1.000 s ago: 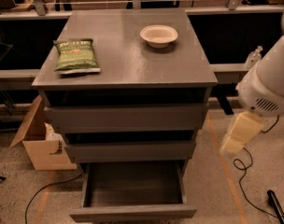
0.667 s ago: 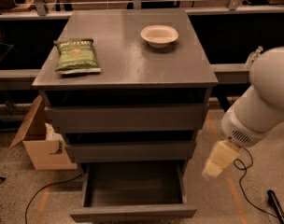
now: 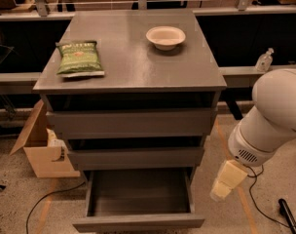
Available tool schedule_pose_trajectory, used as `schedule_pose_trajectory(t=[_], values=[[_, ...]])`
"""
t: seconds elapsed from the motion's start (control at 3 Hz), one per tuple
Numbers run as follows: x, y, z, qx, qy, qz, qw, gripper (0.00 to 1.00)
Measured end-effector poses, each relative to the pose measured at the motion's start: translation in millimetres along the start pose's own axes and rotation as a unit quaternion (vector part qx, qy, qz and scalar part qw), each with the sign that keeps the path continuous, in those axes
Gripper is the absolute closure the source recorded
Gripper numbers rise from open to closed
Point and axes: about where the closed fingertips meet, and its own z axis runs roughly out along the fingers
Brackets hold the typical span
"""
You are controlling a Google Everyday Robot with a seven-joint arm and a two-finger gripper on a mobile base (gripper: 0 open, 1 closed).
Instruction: Close bottom drawer
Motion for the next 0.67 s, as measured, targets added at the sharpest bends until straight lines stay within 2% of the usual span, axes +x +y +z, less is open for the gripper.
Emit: schedule_pose_trajectory(t=[0.33,0.67], values=[[5,-1,40,-0.010,0.009,0.031,0.9994,0.00],[19,-3,107,-0.024,0.020,0.092,0.9953,0.00]])
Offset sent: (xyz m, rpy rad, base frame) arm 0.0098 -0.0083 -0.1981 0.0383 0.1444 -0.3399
